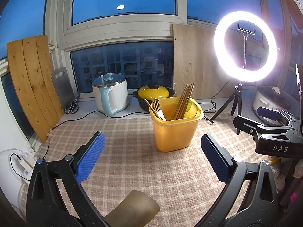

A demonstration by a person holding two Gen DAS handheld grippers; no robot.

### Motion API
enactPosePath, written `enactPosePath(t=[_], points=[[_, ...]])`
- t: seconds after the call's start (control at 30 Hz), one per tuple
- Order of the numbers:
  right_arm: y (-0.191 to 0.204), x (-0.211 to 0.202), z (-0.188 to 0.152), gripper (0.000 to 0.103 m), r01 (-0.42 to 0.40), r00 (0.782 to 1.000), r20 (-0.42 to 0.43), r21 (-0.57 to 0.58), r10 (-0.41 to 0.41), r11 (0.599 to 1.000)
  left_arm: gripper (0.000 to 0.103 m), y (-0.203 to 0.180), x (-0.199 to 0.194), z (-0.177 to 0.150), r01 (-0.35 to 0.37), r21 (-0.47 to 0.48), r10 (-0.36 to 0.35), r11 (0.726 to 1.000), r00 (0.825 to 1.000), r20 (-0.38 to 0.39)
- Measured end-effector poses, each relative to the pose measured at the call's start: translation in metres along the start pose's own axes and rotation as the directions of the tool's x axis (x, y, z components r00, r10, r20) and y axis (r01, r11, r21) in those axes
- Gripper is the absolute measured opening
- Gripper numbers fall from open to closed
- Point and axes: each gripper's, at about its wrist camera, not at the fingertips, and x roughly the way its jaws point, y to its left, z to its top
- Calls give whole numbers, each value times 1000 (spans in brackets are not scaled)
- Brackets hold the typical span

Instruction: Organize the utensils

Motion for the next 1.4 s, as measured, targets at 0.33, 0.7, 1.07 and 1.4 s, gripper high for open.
enactPosePath(t=[0.33, 0.7, 1.07, 1.4], points=[[-4, 4, 0, 103, -15, 1000, -9, 15, 15, 1000, 103, 2, 2, 2, -25, -10, 25, 1000, 1000, 1], [-6, 6, -3, 103, -2, 1000, -18, 18, 2, 1000, 103, 4, 3, 2, -39, -19, 39, 999, 999, -2], [-8, 1, -6, 103, -5, 1000, -11, 30, 6, 1000, 103, 10, 2, 3, -50, -68, 48, 996, 999, -24], [-15, 0, -9, 103, 6, 1000, -19, 46, -5, 999, 103, 13, 4, 3, -56, -97, 53, 994, 998, -36]])
